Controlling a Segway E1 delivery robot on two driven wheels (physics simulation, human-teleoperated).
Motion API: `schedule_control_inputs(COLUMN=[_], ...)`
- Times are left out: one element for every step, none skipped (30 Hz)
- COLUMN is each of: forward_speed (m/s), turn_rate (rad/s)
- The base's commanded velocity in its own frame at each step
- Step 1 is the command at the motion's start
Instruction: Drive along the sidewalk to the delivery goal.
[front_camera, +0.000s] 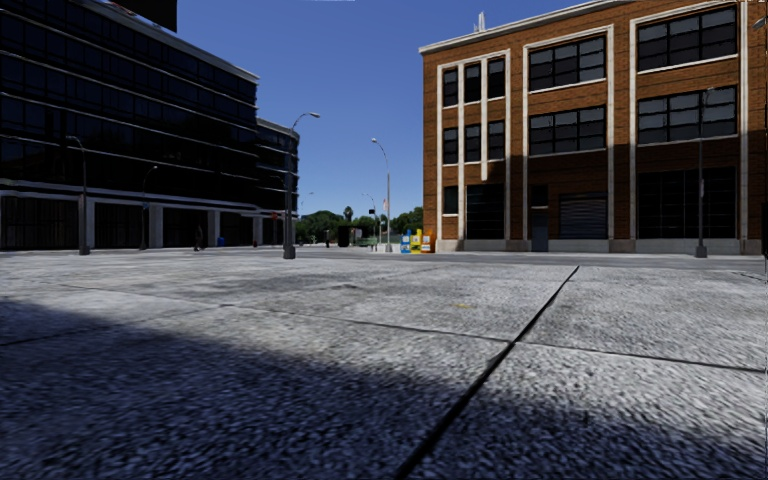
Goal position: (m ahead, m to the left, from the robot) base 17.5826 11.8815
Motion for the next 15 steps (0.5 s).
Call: schedule_control_inputs(forward_speed=[2.00,2.00,2.00,2.00,2.00,2.00,2.00,2.00,2.00,2.00,2.00,2.00,2.00,2.00,2.00], turn_rate=[0.50,0.50,0.50,0.50,0.50,0.50,0.50,0.50,0.50,0.50,0.50,0.50,0.50,0.50,0.50])
